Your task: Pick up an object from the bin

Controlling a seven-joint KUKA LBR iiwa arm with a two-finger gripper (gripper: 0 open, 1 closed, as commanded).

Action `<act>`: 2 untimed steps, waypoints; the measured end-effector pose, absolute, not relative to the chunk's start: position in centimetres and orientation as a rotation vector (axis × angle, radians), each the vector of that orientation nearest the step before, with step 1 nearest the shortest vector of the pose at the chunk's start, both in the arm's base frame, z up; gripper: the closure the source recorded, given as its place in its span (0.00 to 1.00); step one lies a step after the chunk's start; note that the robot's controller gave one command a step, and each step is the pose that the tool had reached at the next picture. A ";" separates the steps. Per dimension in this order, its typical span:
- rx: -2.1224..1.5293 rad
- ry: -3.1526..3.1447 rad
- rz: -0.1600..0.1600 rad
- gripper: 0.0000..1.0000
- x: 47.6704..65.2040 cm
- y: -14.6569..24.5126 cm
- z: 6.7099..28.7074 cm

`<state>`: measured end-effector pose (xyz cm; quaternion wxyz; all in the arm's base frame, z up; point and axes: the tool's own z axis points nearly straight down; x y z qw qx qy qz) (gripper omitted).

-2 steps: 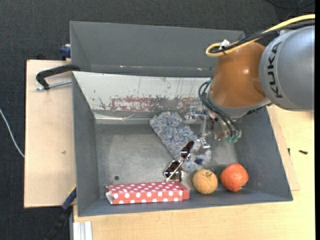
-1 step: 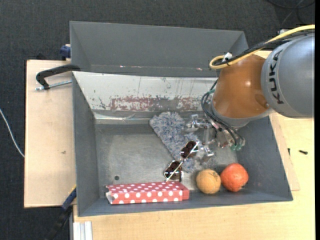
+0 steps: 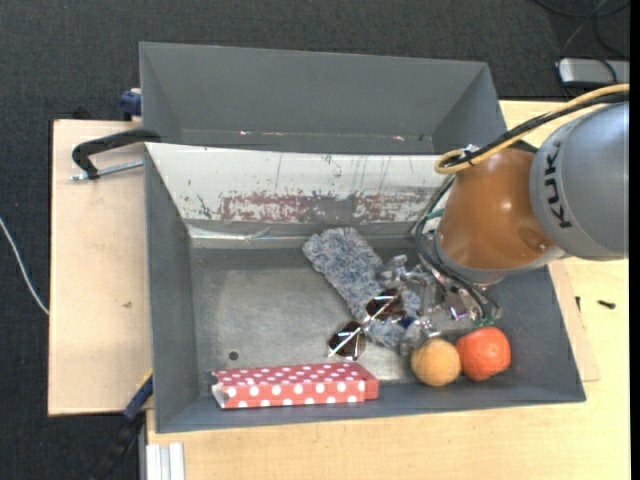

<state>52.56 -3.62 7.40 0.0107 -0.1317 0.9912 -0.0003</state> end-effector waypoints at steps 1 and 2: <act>-0.588 3.067 -0.011 1.00 53.2 -3.1 7.6; -0.589 3.067 -0.011 1.00 53.2 -3.1 7.6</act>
Offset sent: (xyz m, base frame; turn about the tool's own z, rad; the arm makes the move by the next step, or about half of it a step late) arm 0.0000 0.0000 0.0000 0.0000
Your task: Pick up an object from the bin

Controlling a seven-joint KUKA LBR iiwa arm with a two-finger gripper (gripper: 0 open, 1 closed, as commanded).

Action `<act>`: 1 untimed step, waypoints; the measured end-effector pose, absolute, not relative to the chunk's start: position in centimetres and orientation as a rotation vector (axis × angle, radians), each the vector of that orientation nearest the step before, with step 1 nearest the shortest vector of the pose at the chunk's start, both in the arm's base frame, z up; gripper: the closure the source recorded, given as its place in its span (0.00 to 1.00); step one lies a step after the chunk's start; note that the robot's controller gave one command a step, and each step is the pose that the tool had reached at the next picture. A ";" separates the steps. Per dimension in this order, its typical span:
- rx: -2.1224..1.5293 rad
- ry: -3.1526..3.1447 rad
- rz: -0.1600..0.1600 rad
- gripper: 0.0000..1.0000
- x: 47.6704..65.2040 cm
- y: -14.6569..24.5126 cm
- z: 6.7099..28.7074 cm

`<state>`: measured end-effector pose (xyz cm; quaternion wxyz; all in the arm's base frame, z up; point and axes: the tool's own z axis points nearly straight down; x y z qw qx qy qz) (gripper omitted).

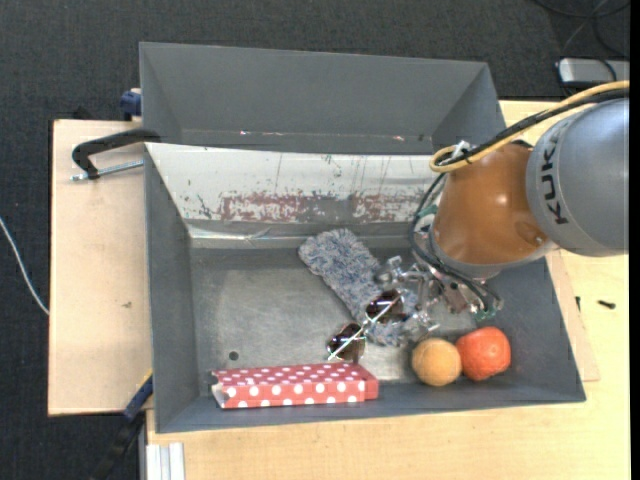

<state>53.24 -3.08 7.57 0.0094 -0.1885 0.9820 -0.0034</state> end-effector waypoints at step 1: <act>-0.588 3.068 -0.010 1.00 53.3 -3.1 7.6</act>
Offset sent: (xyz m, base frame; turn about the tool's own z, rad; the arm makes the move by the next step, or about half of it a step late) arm 0.0001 0.0002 0.0754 0.0001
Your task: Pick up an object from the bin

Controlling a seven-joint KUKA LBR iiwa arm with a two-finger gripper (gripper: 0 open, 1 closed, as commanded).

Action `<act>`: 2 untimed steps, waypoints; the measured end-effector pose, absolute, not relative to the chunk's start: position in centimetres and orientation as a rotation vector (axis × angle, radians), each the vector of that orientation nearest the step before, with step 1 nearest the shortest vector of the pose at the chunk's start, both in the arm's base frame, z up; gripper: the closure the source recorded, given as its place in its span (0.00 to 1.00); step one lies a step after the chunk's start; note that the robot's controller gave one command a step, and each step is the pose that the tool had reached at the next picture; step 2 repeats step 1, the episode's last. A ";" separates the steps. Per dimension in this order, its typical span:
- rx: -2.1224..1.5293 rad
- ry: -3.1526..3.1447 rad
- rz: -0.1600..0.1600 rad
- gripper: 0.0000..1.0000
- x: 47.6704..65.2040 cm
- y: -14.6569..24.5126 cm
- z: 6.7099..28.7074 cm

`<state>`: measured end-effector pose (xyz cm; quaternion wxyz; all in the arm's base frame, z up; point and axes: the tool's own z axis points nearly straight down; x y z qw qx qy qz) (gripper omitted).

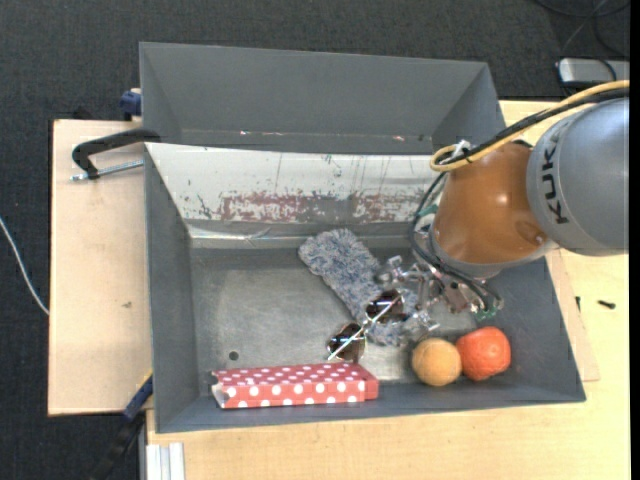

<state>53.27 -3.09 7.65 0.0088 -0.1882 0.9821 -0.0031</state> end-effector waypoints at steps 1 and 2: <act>-0.589 3.075 -0.006 1.00 53.2 -3.1 8.3; -0.589 3.075 -0.006 1.00 53.2 -3.1 8.3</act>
Offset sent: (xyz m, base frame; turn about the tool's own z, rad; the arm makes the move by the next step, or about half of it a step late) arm -0.0001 0.0001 0.0508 0.0001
